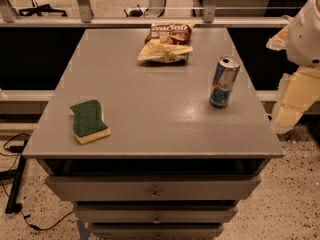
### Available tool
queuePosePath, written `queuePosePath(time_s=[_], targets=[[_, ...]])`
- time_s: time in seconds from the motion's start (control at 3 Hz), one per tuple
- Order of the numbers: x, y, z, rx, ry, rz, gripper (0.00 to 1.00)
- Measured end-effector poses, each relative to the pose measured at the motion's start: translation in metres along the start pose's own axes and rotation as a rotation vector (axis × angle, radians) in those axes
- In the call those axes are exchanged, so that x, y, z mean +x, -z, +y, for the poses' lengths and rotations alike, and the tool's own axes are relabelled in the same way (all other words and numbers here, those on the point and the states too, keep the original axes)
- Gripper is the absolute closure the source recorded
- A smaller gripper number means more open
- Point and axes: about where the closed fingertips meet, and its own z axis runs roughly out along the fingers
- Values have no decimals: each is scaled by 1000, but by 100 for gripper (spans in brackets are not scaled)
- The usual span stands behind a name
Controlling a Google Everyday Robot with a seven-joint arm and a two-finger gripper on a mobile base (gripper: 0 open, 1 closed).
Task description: Move sponge near brown chip bag
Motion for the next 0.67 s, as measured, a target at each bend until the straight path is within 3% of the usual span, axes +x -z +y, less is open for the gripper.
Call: queuePosePath(time_s=[0.67], targets=[[-4, 1, 1, 6, 3, -17, 0]])
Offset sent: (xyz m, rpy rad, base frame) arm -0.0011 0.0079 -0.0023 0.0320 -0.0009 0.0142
